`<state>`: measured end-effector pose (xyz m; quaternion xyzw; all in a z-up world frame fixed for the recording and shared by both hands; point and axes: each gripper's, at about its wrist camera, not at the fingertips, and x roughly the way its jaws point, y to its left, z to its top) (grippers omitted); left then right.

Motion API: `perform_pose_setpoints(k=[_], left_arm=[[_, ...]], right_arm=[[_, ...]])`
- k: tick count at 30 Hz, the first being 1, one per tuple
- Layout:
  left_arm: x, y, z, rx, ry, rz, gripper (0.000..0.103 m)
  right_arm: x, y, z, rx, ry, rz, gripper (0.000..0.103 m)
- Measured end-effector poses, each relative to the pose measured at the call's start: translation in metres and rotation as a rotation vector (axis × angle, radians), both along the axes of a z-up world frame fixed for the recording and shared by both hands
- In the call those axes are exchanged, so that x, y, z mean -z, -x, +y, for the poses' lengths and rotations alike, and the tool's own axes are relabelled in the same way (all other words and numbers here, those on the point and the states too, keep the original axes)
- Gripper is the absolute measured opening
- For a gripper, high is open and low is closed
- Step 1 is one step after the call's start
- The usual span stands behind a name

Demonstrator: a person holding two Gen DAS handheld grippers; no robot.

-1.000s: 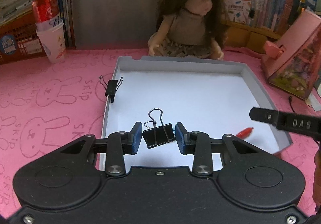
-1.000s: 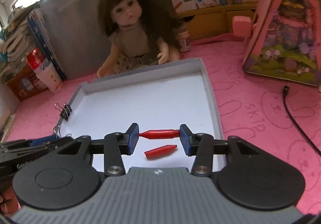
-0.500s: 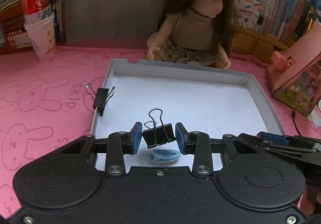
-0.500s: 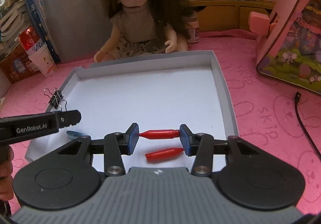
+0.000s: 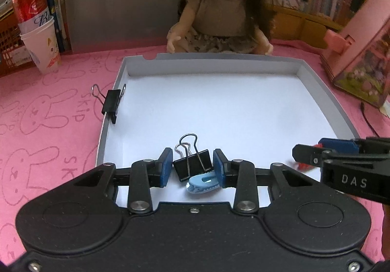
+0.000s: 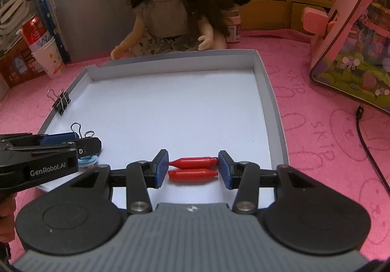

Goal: Organize rigid objects
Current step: 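Open the right tool to drop the red tube while the left tool releases the binder clip, then move both tools back to the black round caps beside the tray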

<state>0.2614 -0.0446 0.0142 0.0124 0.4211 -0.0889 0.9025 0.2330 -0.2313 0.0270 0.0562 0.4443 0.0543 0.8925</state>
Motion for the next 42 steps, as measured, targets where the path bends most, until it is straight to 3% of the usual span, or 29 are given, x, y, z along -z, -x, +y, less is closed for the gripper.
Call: perform_pose_setpoints(k=[4, 7, 9, 17, 29, 35, 42], left_arm=[[-0.001, 0.005, -0.001, 0.008, -0.005, -0.001, 0.034], [-0.002, 0.006, -0.002, 0.003, -0.012, -0.01, 0.037], [-0.005, 0.009, 0.0, 0.004, 0.0, -0.02, 0.048], [-0.03, 0.041, 0.007, 0.009, 0.006, -0.113, 0.064], [-0.04, 0.129, 0.021, 0.038, 0.023, -0.213, 0.07], [-0.037, 0.17, 0.026, 0.046, 0.024, -0.247, 0.07], [-0.021, 0.202, 0.03, 0.014, 0.017, -0.241, 0.07]], right_arm=[[-0.001, 0.002, -0.001, -0.002, 0.002, 0.004, 0.053], [-0.001, 0.003, -0.001, 0.007, 0.002, -0.002, 0.063], [-0.002, 0.004, -0.003, 0.01, -0.014, -0.008, 0.066], [-0.021, 0.025, -0.008, 0.002, -0.03, -0.098, 0.083], [-0.042, 0.099, -0.008, -0.094, 0.028, -0.275, 0.09], [-0.037, 0.132, -0.01, -0.122, 0.023, -0.311, 0.092], [-0.025, 0.165, -0.009, -0.132, 0.095, -0.364, 0.097]])
